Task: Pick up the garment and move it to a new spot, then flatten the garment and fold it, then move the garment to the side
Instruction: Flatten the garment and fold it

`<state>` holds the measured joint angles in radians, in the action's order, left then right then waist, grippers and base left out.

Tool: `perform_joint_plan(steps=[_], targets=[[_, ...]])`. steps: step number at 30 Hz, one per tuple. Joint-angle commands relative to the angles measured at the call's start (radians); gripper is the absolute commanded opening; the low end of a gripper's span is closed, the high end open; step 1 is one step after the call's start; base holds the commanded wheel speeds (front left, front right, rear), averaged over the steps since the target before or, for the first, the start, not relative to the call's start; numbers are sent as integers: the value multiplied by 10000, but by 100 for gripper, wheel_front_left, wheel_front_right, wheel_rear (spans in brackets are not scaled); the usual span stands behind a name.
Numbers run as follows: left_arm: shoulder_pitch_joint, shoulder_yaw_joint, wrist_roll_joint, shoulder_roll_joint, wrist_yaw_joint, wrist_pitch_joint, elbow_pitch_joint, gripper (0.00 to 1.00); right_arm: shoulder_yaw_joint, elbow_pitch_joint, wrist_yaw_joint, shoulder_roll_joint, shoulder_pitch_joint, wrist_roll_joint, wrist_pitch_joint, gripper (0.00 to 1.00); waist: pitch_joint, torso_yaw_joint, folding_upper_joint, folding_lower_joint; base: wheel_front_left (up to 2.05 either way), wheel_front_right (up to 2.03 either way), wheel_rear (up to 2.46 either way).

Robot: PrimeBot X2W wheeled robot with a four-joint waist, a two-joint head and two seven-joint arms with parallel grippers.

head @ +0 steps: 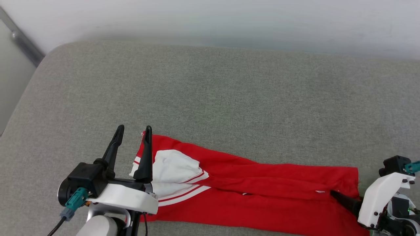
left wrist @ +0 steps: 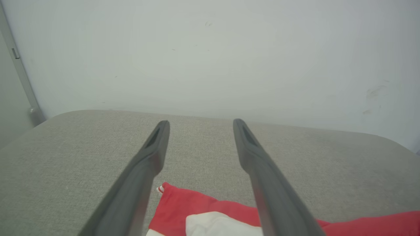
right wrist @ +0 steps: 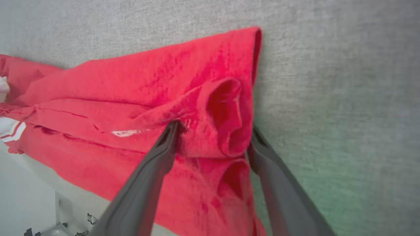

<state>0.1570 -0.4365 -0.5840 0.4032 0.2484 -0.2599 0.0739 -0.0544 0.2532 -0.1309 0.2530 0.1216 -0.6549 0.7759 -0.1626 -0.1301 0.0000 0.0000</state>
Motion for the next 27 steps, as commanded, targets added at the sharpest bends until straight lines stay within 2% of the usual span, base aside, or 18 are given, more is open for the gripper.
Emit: perform_joint_plan(steps=[1,2,3,4,7,18,23,27], targets=[[153,23,45,-39,-42,-61,-25,100,378,440,4,-240,-167,-192,235,100,-94,-102,0,0,0,0,0],[146,20,67,-55,-59,-62,-52,100,494,602,4,-298,-191,-321,320,47,-102,-116,0,0,0,0,0],[166,31,79,-80,-72,-63,-42,100,595,696,2,-365,-203,-451,364,13,-106,-123,0,0,0,0,0],[179,33,100,-71,-88,-64,-57,100,663,750,1,-372,-184,-531,363,0,-110,-123,0,0,0,0,0],[176,67,105,-31,-104,-65,-115,100,768,762,1,-322,-106,-666,297,0,-86,-85,0,0,0,0,0],[-68,87,218,151,40,32,-180,100,594,331,4,658,668,-722,-170,0,394,545,0,0,0,0,0],[-160,70,254,199,159,124,-159,100,-121,592,4,997,723,-586,-245,0,437,889,0,0,0,0,0],[-177,39,233,188,212,184,-156,100,-1094,812,5,1182,614,-301,-365,0,419,1115,0,0,0,0,0]])
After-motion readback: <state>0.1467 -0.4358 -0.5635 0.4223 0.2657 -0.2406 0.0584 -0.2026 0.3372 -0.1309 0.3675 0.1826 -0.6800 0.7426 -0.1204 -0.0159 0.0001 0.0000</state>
